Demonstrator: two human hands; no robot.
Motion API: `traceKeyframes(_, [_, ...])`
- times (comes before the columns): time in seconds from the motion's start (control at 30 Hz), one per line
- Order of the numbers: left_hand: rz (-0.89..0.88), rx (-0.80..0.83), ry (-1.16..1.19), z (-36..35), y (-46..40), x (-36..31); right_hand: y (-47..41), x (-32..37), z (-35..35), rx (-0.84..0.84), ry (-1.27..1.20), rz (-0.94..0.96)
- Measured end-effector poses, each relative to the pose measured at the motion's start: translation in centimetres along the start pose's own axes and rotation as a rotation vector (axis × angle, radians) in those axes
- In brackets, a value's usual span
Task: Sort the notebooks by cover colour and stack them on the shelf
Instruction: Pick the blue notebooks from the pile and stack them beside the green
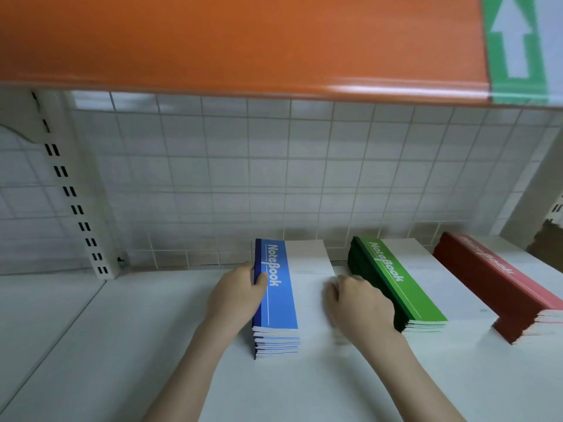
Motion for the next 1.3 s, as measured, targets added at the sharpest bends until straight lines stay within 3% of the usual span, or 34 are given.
traceKeyframes(0.1, [0.064, 0.112, 0.21, -0.5, 0.2, 0.9, -0.3, -1.3, -1.1, 0.03, -0.389, -0.083])
traceKeyframes(0.23, [0.077, 0.029, 0.418, -0.4, 0.3, 0.3, -0.9, -2.4, -2.5, -0.069, -0.998, -0.251])
traceKeyframes(0.37, [0.431, 0.441, 0.894, -3.1, 1.4, 0.2, -0.5, -1.5, -4.1, 0.042, -1.397, -0.375])
traceKeyframes(0.47, [0.483, 0.52, 0.96, -4.3, 1.6, 0.6, -0.2, -1.2, -4.9, 0.079, -1.419, -0.416])
traceKeyframes(0.83, [0.51, 0.447, 1.035, -5.4, 1.3, 0.9, -0.6, -2.5, -6.5, 0.009, -1.674, -0.415])
traceKeyframes(1.03, [0.527, 0.573, 1.046, -6.5, 1.3, 1.6, -0.9, -2.7, -7.4, 0.027, -1.737, -0.379])
traceKeyframes(1.13, [0.5, 0.61, 0.996, -6.1, 1.5, 1.5, -0.9, -2.3, -7.0, 0.064, -1.725, -0.344])
traceKeyframes(1.3, [0.331, 0.533, 0.835, -4.5, 1.3, 0.9, -0.9, -2.0, -5.9, 0.139, -1.588, -0.32])
Point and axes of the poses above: each hand's wrist, its own y-axis away from the middle knuckle, its own z-axis out of the back of the hand, x = y × z, the point moved 6 cm from there along -y, towards the middle knuckle, and after that the axes turned 15 degrees about z, right-handed, at the moved point
